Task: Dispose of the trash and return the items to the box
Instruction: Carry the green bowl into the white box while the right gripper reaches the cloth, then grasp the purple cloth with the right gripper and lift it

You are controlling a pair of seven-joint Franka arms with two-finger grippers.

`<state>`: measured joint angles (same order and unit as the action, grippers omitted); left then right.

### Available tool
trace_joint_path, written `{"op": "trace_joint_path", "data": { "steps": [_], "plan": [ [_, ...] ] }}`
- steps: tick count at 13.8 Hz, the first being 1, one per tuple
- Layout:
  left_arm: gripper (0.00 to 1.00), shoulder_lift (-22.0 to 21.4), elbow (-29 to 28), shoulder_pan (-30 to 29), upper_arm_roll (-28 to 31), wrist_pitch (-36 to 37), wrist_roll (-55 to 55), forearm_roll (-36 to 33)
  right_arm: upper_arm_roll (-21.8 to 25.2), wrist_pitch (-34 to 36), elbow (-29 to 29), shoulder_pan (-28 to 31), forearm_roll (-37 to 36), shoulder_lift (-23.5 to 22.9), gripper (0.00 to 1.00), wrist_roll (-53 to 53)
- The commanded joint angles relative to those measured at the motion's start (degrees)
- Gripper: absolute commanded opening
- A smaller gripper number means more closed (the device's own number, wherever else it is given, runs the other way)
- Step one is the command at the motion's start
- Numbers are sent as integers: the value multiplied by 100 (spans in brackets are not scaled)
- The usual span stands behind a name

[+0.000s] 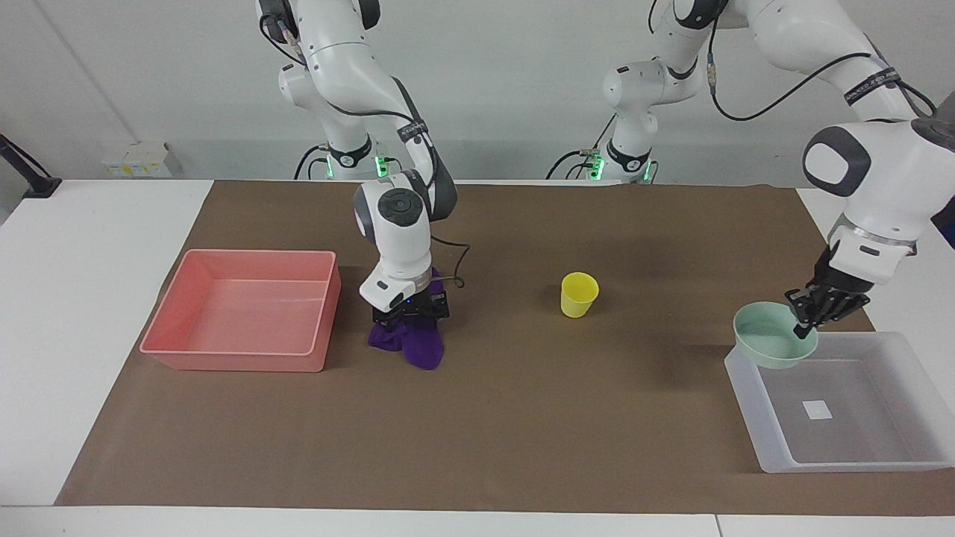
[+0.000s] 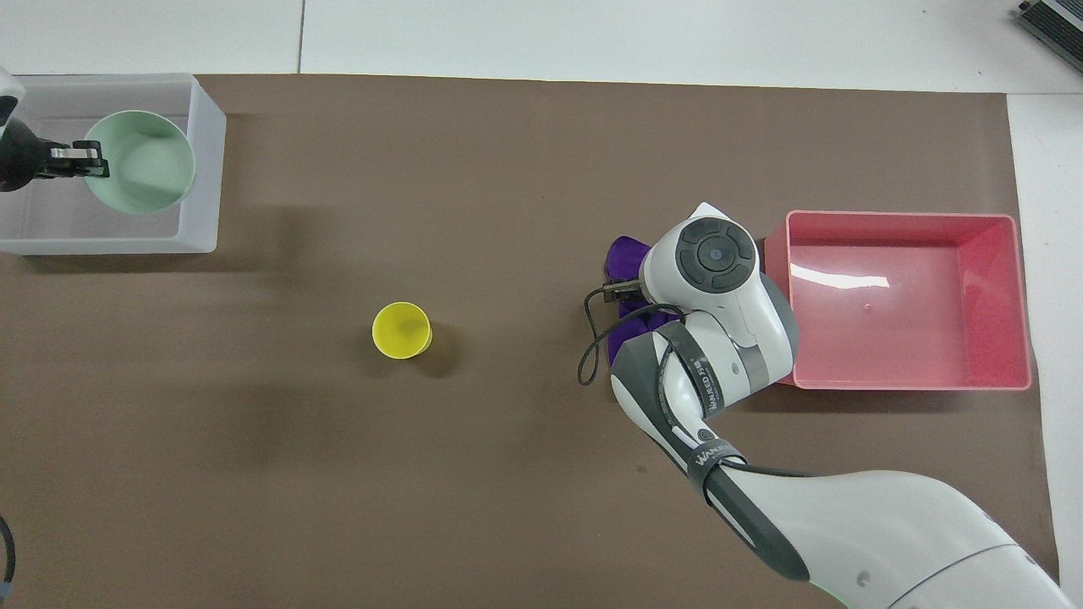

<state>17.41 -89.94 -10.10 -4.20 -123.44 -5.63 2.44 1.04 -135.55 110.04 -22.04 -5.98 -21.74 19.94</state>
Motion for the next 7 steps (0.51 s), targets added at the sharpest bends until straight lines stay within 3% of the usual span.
{"op": "trace_joint_path", "data": {
  "steps": [1, 2, 4, 7],
  "plan": [
    [0, 1033, 1414, -176, -46, 162, -271, -191, -8, -480, 448, 34, -167, 179, 31, 62],
    [0, 1384, 1870, -298, -80, 223, -490, -191, 1, -446, 440, -2, -158, 179, 4, 184],
    [0, 1957, 2392, -518, -107, 242, -975, -200, 1, -359, 413, -11, -167, 196, 0, 431],
    [0, 2389, 2657, -702, -115, 136, -1281, -296, 1, 264, 133, 33, -167, 336, 0, 423]
  ]
}}
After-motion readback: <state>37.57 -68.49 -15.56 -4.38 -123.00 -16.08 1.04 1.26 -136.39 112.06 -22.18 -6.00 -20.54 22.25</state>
